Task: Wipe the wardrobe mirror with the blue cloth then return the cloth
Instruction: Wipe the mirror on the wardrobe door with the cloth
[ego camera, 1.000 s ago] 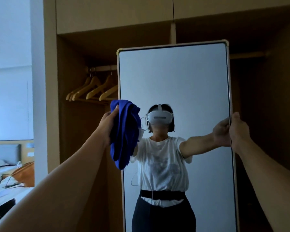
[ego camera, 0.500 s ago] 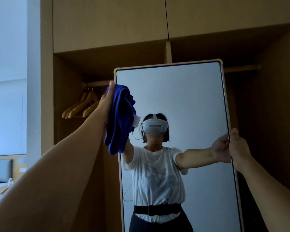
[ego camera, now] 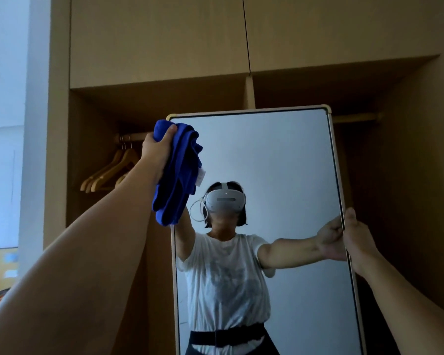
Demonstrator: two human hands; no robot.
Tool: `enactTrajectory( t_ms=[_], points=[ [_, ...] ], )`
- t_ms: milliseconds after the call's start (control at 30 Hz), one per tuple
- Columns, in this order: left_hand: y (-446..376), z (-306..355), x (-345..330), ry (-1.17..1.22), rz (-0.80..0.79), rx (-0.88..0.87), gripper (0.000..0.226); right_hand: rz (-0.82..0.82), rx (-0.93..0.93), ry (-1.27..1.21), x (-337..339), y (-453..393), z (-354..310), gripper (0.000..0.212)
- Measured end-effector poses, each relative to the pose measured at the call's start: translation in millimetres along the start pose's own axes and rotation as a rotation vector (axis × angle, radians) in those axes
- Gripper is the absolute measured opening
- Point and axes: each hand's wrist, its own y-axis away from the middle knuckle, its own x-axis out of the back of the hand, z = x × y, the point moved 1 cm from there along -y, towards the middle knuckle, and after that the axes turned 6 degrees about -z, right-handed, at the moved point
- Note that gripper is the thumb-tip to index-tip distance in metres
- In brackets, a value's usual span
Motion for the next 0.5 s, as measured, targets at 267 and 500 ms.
enactTrajectory(
  t_ms=[267, 500],
  points=[
    [20.3, -25.7, 6.7, 0.021, -0.065, 0.086, 0.051, -0.165, -0.145, 0.076, 17.9, -16.1, 13.5, 0.07],
    [58.3, -71.7, 16.9, 0.092, -0.14, 0.25, 0.054, -0.078, -0.086, 0.137, 15.9, -9.8, 12.5, 0.066]
  ],
)
